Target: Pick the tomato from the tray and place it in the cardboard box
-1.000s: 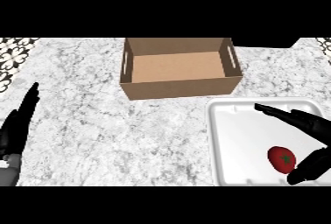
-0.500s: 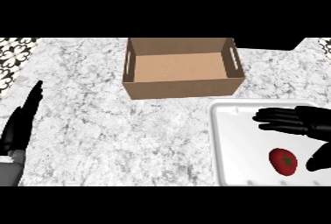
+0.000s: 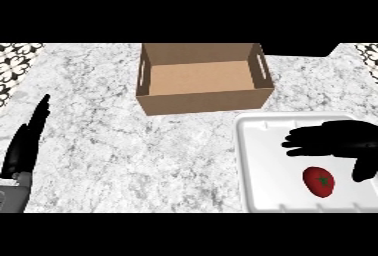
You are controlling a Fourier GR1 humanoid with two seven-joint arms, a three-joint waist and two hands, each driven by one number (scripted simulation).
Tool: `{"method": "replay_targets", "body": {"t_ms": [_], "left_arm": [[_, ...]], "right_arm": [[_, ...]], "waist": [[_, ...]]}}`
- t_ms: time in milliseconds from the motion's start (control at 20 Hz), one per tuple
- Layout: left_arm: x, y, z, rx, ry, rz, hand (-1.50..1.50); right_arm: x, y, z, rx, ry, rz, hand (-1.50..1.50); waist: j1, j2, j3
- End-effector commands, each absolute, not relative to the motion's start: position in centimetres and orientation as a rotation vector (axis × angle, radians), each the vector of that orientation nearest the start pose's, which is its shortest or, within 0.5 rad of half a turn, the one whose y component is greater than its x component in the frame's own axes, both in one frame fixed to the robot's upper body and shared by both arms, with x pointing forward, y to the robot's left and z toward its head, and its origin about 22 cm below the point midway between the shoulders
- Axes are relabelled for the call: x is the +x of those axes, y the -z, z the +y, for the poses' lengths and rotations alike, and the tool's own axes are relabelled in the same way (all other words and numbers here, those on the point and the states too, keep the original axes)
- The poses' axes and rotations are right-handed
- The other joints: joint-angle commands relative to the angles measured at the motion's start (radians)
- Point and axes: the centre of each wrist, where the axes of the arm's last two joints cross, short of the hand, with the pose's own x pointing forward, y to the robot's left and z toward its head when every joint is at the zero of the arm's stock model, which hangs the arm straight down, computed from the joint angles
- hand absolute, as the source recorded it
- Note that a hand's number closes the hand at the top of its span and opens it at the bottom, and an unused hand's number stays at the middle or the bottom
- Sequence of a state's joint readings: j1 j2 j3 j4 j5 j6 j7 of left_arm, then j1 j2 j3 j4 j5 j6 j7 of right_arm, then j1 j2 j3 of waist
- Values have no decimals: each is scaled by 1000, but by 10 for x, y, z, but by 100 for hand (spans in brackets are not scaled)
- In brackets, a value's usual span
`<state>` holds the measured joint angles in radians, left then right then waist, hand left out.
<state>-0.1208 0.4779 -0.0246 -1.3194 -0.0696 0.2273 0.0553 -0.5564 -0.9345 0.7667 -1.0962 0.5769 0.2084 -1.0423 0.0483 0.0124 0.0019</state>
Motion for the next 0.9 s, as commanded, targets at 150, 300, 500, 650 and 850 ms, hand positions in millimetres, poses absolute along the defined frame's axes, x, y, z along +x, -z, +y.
{"method": "replay_targets", "body": {"t_ms": [150,300,500,650,850], "left_arm": [[276,-15,360,640,209,-1374,0],[271,-16,355,641,208,-1364,0],[269,-23,351,635,219,-1375,0],[259,-12,354,636,226,-1362,0],[263,-18,351,632,200,-1372,0]], "right_arm": [[339,-33,-335,344,-2313,-1416,-150],[346,-32,-335,345,-2292,-1428,-150],[345,-32,-354,348,-2277,-1414,-150],[345,-38,-359,394,-2277,-1441,-150],[339,-32,-342,461,-2298,-1431,-150]], "waist": [[-29,-4,-1],[-31,-8,-1],[-31,-9,-1],[-31,-8,-1],[-38,-11,-2]]}}
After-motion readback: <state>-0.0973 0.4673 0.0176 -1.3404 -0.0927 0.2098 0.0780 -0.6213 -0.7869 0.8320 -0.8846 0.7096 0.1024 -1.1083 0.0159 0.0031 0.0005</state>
